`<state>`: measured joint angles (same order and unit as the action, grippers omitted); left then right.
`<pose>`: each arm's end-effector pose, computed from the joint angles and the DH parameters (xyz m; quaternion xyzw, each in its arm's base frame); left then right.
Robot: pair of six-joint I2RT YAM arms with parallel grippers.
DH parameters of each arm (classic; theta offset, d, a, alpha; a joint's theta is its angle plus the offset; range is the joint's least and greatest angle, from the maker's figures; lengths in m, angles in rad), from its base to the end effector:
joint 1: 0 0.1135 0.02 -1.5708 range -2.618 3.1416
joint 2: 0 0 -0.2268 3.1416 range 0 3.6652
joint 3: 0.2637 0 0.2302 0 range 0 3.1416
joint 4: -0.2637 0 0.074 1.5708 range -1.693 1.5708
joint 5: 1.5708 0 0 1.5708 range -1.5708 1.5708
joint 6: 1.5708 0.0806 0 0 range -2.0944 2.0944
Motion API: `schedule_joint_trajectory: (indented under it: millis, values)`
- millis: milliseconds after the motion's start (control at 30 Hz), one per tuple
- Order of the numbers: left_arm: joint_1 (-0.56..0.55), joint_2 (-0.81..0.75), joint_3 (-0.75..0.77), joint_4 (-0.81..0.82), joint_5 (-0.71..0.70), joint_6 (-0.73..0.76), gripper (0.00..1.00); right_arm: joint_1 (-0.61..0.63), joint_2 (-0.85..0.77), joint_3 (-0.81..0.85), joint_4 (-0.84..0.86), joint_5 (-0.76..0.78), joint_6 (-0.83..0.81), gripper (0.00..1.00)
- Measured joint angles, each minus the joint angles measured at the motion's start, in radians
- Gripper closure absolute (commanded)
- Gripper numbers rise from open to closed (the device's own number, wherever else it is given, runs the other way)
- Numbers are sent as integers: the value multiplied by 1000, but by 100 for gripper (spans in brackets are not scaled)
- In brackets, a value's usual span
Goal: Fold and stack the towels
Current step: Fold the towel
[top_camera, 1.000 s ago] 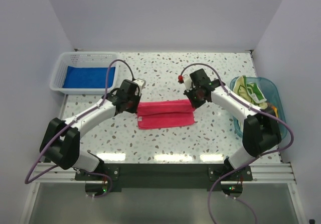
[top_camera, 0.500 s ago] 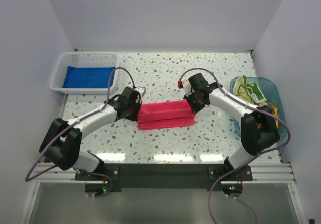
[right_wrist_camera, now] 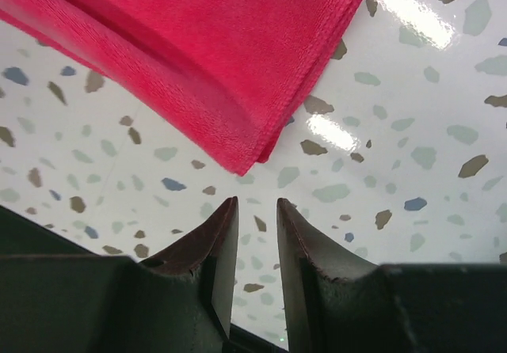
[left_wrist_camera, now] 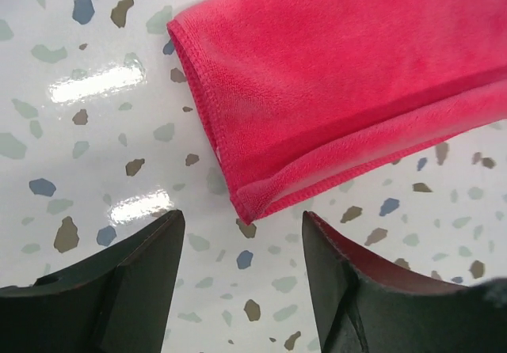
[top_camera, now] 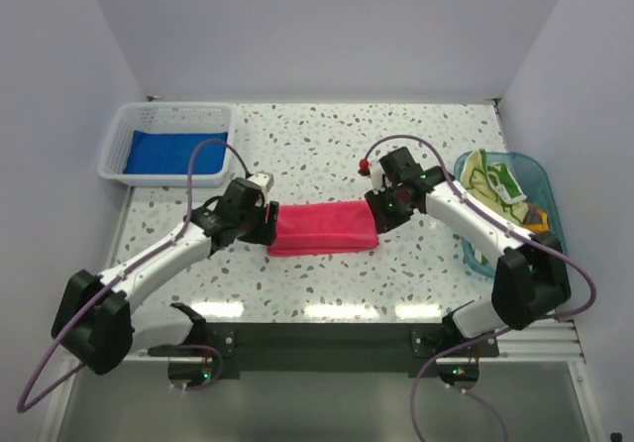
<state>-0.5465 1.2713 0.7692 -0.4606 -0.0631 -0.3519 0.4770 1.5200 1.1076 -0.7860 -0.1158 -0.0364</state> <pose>0.2290 -0.1334 0.1491 0.0833 0.9501 -0.1028 0.2826 0.2553 0.1424 0.1624 -0.2594 0.9462 0.0959 0.1679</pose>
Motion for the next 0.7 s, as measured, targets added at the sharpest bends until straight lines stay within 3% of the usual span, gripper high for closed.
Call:
schedule_joint_trajectory:
  millis: [233,433,700]
  values:
    - [-5,-173,0,-11,1,-79,38,8,-133,0,59,-38,127,69]
    - [-15,-95,38,34,-1,-133,47,23,-72,-34,232,-68,257,71]
    - [-105,16,-47,161,-16,-200,56,32,-34,-256,412,-103,370,74]
